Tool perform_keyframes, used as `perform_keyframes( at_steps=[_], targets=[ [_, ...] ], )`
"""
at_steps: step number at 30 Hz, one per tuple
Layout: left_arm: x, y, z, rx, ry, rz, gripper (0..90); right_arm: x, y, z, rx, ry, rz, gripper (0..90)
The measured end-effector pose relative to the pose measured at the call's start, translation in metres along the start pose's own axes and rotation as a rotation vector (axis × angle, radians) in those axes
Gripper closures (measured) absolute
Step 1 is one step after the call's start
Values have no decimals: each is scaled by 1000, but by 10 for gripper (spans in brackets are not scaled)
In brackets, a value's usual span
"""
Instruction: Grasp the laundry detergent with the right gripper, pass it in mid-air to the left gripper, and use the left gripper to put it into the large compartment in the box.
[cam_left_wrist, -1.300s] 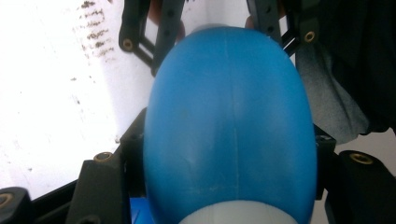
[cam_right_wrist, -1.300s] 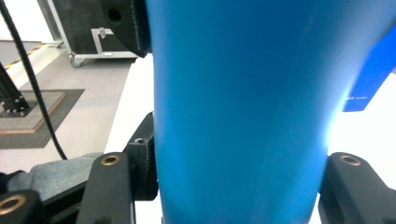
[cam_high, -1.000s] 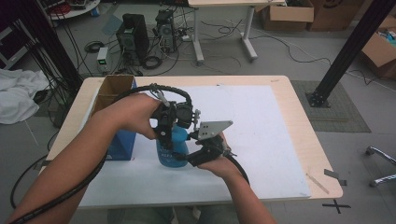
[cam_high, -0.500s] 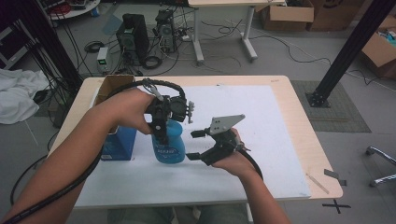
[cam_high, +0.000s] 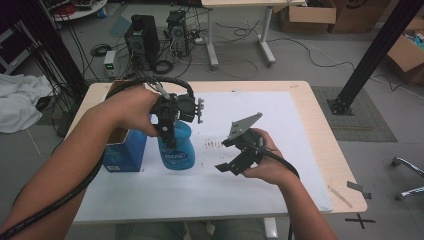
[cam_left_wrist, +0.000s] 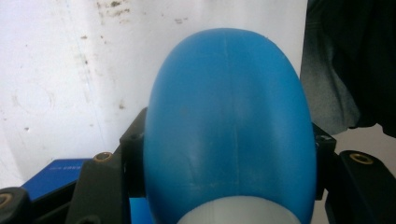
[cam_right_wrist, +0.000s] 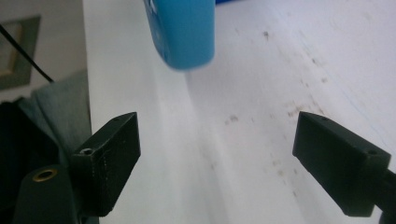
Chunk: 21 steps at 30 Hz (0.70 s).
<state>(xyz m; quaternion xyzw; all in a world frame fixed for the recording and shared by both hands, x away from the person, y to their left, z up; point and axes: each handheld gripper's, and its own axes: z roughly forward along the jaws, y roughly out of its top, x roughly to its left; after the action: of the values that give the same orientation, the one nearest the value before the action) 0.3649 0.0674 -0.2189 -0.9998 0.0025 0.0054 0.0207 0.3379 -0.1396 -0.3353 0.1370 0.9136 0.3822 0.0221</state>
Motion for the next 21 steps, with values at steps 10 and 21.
perform_keyframes(
  at_steps=[10, 21],
  targets=[
    [8, -13, -12, 1, 18, -56, 386, 2, 4, -5, 374, 1, -8, 150],
    [16, -29, -33, -1, 3, -172, 386, 9, 0, -8, 497, 26, -73, 157]
  ],
)
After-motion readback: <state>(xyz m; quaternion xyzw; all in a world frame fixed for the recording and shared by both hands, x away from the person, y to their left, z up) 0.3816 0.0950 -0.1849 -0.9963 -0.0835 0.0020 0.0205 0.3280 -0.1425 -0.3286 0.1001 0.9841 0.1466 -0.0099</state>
